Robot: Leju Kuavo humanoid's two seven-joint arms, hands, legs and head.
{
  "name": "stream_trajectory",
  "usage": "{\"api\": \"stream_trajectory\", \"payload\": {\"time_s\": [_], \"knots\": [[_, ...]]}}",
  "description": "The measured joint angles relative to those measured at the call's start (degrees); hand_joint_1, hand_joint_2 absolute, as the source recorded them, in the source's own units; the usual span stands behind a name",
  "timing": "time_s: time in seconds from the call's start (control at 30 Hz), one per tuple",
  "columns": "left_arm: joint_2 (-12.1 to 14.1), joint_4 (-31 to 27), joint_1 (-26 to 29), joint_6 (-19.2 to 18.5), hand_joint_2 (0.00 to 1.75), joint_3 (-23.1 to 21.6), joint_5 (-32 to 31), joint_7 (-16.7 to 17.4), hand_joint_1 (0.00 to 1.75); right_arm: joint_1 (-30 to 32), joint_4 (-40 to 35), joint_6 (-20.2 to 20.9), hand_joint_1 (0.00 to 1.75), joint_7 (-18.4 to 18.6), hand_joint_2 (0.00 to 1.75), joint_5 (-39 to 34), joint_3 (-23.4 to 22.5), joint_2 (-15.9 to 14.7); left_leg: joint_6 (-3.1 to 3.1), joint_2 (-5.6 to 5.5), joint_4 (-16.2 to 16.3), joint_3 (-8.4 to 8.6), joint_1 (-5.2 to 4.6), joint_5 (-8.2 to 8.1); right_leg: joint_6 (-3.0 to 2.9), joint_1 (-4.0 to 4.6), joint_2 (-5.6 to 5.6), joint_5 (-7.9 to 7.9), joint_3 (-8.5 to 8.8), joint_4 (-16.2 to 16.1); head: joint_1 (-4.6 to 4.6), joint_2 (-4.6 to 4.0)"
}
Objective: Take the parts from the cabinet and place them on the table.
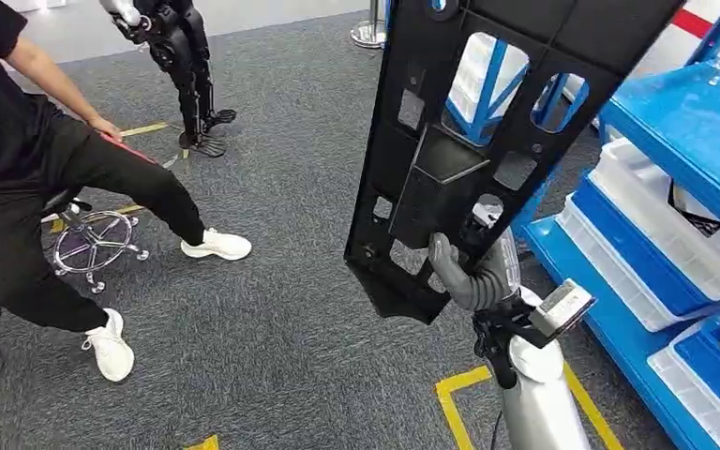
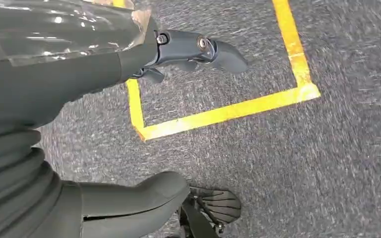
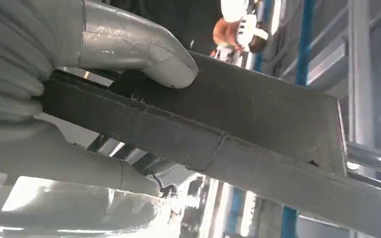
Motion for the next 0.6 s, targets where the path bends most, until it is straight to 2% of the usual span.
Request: {"api": "stream_trajectory", "payload": {"time_s": [0.1, 0.13, 0.17, 0.2, 0.23, 0.27, 0.3, 0.33, 0.37, 0.4, 0.43, 0.47, 0.5, 0.53, 0.6], "knots": [[-0.04, 0.02, 0.57, 0.2, 1.75, 0.04, 0.0, 0.75, 0.0, -0.09, 0.07, 0.04, 1.75, 0.04, 1.75, -0.02, 0.2, 0.02, -0.55, -0.7, -0.22, -0.51, 0.29, 0.31, -0.92, 0.51, -0.87, 0.14, -0.2, 0.3, -0.13, 0.0], [0.02, 0.04, 0.69, 0.24, 1.75, 0.07, -0.05, 0.83, 0.0, -0.25, 0.04, 0.07, 1.75, 0.04, 1.75, -0.07, 0.29, 0.13, -0.82, -0.23, 0.2, -0.51, 0.45, -0.11, -1.4, -0.05, -1.49, 0.29, -0.01, 0.06, -0.13, 0.0], [-0.18, 0.04, 0.72, 0.24, 1.75, 0.07, -0.09, 0.85, 0.0, -0.37, 0.07, 0.13, 1.75, 0.04, 1.75, -0.05, 0.33, 0.15, -1.07, 2.65, 1.5, -0.91, 0.11, -0.97, -1.68, 0.12, -1.73, 0.17, 0.16, 0.04, -0.35, 0.0], [-0.17, 0.04, 0.61, 0.26, 1.75, 0.07, -0.09, 0.88, 0.0, -0.4, 0.04, 0.15, 1.75, 0.04, 1.75, -0.05, 0.39, 0.2, -1.38, 4.44, 4.52, -2.45, 0.23, -2.81, -2.17, 0.29, -2.25, 0.09, 0.21, 0.04, -0.79, 0.0], [-0.17, 0.04, 0.42, 0.26, 1.75, 0.07, -0.09, 0.9, 0.0, -0.39, 0.04, 0.17, 1.75, 0.04, 1.75, -0.05, 0.39, 0.2, -1.59, 5.38, 9.22, -4.88, 0.43, -5.15, -2.35, 0.54, -2.82, -0.02, 0.2, 0.05, -0.76, 0.0], [-0.22, 0.04, 0.41, 0.26, 1.75, 0.07, -0.09, 0.9, 0.0, -0.39, 0.07, 0.17, 1.75, 0.04, 1.75, -0.02, 0.39, 0.2, -1.69, 5.8, 13.76, -7.26, 0.51, -6.99, -2.46, 0.75, -3.45, -0.1, 0.17, 0.06, -0.76, 0.0], [-0.35, 0.04, 0.47, 0.24, 1.75, 0.07, -0.09, 0.9, 0.0, -0.39, 0.09, 0.18, 1.75, 0.04, 1.75, -0.02, 0.39, 0.17, -1.71, 5.87, 17.23, -9.18, 0.54, -7.93, -2.57, 0.93, -4.08, -0.17, 0.15, 0.06, -0.79, 0.0], [-0.43, 0.04, 0.59, 0.24, 1.75, 0.07, -0.09, 0.92, 0.0, -0.39, 0.15, 0.2, 1.75, 0.04, 1.75, -0.05, 0.44, 0.17, -1.6, 5.87, 17.82, -9.67, 0.57, -7.36, -2.67, 1.09, -4.71, -0.24, 0.18, 0.06, -0.76, 0.0], [-0.44, 0.04, 0.66, 0.26, 1.75, 0.09, -0.09, 0.94, 0.0, -0.4, 0.22, 0.22, 1.75, 0.04, 1.75, -0.05, 0.46, 0.17, -1.37, 5.88, 15.86, -8.84, 0.56, -5.79, -2.77, 1.22, -5.21, -0.32, 0.23, 0.06, -0.79, 0.0], [-0.44, 0.04, 0.66, 0.28, 1.75, 0.11, -0.09, 0.94, 0.0, -0.4, 0.24, 0.28, 1.75, 0.04, 1.75, -0.05, 0.5, 0.17, -0.98, 6.05, 11.57, -6.64, 0.51, -3.3, -2.84, 1.31, -5.75, -0.39, 0.36, 0.05, -0.79, 0.0], [-0.42, 0.04, 0.63, 0.33, 1.75, 0.15, -0.09, 0.94, 0.0, -0.51, 0.24, 0.33, 1.75, 0.04, 1.75, -0.05, 0.59, 0.2, -0.48, 6.78, 6.42, -3.82, 0.26, -0.92, -2.96, 1.41, -6.24, -0.48, 0.51, 0.04, -0.79, 0.0], [-0.42, 0.02, 0.59, 0.41, 1.75, 0.2, -0.09, 0.94, 0.0, -0.71, 0.24, 0.42, 1.75, 0.04, 1.75, -0.02, 0.68, 0.2, 0.21, 9.07, 1.8, -1.15, -0.29, 0.54, -2.99, 1.43, -6.61, -0.54, 0.68, -0.02, -0.76, 0.0], [-0.35, 0.0, 0.35, 0.44, 1.75, 0.31, -0.07, 0.94, 0.0, -0.89, 0.26, 0.44, 1.75, 0.04, 1.75, -0.05, 0.75, 0.18, 0.29, 10.48, 0.51, -0.68, -1.01, -0.42, -2.65, 1.97, -6.98, -0.74, 0.63, 0.02, -0.79, 0.0], [-0.37, 0.0, 0.26, 0.48, 1.75, 0.39, -0.09, 0.83, 0.0, -1.09, 0.35, 0.44, 1.75, 0.04, 1.75, -0.05, 0.77, 0.15, 0.55, 9.59, 0.42, -0.89, -1.15, -0.28, -2.57, 1.73, -7.36, -0.76, 0.64, -0.13, -0.76, 0.0], [-0.31, 0.0, 0.39, 0.61, 1.75, 0.74, -0.09, 0.77, 0.0, -1.14, 0.63, 0.44, 1.75, 0.2, 1.75, -0.02, 1.07, 0.2, 0.96, 8.61, 0.22, -0.93, -1.39, -0.26, -2.24, 1.63, -8.5, -0.81, 0.99, -0.52, -0.76, 0.0]]}}
